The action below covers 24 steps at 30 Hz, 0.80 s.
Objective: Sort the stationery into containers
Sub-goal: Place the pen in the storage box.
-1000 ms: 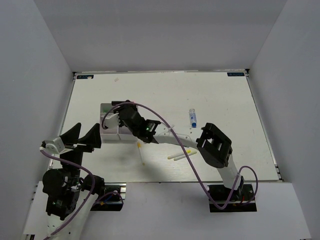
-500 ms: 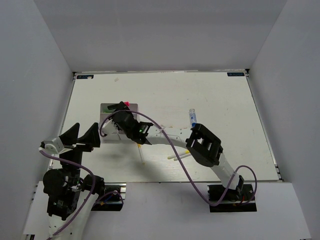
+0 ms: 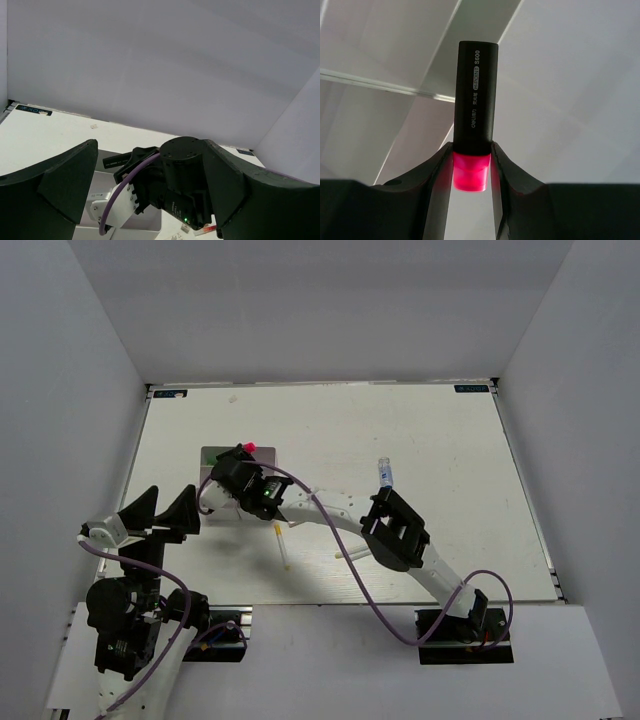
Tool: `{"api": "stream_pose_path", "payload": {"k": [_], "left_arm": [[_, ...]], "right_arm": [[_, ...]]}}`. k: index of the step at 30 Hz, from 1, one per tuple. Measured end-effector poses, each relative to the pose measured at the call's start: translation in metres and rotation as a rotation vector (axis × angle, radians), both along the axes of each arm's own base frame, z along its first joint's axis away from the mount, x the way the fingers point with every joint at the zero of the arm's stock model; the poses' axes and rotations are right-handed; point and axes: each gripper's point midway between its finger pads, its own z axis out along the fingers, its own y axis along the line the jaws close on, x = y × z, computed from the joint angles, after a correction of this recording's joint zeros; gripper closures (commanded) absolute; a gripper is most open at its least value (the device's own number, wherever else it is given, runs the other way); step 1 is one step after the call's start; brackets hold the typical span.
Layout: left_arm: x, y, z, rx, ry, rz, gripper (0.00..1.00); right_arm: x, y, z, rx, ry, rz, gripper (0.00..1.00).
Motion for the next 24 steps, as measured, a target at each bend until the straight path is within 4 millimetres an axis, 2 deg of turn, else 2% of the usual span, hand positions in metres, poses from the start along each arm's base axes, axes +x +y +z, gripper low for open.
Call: {"api": "stream_pose_path", "payload": {"k": [8, 14, 16, 17, 20, 24], "left_arm": [[0.000, 0.000, 0.000, 0.000, 0.000, 0.000, 0.06], [0.000, 0.001, 0.000, -0.001, 0.000, 0.004, 0.06], [0.000, 0.001, 0.000, -0.001, 0.000, 0.006, 0.06], [0.000, 0.001, 0.000, -0.001, 0.000, 0.007, 0.06], [0.000, 0.001, 0.000, -0.002, 0.000, 0.007, 0.06], [0.000, 0.001, 0.000, -0.002, 0.000, 0.007, 0.06]], "right_arm": [[0.003, 0.000, -0.014, -0.102, 0.013, -0.010, 1.00], [0.004, -0.002, -0.011, -0.131, -0.002, -0.011, 1.00], [0.005, -0.002, -0.010, -0.136, -0.008, -0.012, 0.93], [0.005, -0.002, -0.011, -0.142, -0.011, -0.012, 0.82], [0.005, -0.002, -0.012, -0.147, -0.016, -0.011, 0.66], [0.005, -0.002, -0.012, -0.148, -0.016, -0.010, 0.54]]}}
